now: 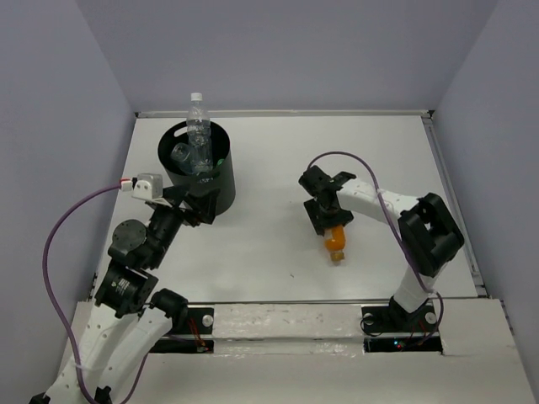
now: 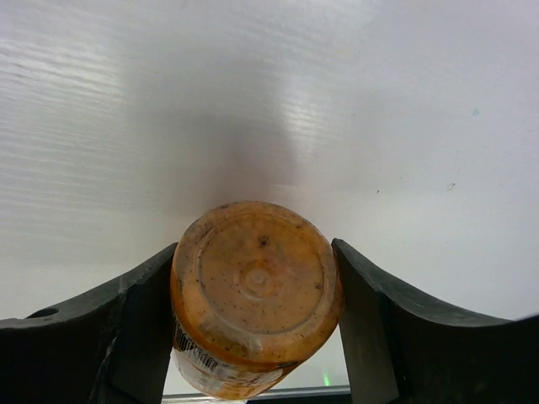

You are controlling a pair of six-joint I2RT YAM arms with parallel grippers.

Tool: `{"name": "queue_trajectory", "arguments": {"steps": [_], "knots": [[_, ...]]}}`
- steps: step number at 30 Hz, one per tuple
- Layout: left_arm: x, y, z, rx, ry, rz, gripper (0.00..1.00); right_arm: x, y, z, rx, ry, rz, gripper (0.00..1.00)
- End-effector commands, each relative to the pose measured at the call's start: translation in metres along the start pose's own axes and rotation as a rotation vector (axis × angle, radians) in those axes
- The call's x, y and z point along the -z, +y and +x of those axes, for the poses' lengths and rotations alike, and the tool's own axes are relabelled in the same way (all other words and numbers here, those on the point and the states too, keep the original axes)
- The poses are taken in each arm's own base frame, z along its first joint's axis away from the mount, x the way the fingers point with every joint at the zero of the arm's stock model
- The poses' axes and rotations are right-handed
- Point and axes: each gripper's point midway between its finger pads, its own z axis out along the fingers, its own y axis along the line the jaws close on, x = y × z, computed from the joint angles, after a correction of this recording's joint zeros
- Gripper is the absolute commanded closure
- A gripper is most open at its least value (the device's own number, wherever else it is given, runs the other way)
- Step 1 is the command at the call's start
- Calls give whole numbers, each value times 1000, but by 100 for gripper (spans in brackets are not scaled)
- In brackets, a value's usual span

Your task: Put the plastic bottles in the bin

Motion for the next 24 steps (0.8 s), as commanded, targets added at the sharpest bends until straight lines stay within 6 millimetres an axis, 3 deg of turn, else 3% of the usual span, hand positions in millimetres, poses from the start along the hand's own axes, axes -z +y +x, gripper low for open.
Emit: {"name": "queue_trajectory", "arguments": {"steps": [1,5,6,8,9,10,12,13,14,15,18,22,24], "knots": [[8,5,-27,-45,-104,-30,1,79,27,-65,-64,-317,-141,62],[50,35,-82,17,-353,-210,1,173,66,-110,-50,-595,-341,62],[57,40,-88,30,-393,-238,1,208,74,-133,-64,-708,-403,62],[69,41,-101,58,-461,-245,1,247,93,-151,-46,-811,-491,62],[70,40,-103,60,-464,-243,1,263,95,-162,-56,-859,-517,62],[72,43,-106,65,-470,-263,1,303,101,-181,-70,-967,-576,62],[73,46,-111,67,-477,-289,1,324,125,-196,-32,-1021,-637,62],[72,47,-110,67,-477,-299,1,358,124,-212,-44,-1115,-679,62],[71,49,-108,71,-472,-308,1,372,137,-215,-8,-1149,-727,62],[70,51,-106,83,-471,-313,1,380,153,-227,6,-1193,-767,62],[67,55,-97,87,-461,-319,1,409,167,-247,33,-1312,-846,62],[63,58,-90,85,-448,-331,1,418,193,-289,43,-1465,-879,63],[61,59,-89,84,-441,-336,1,412,208,-309,56,-1510,-871,63]]}}
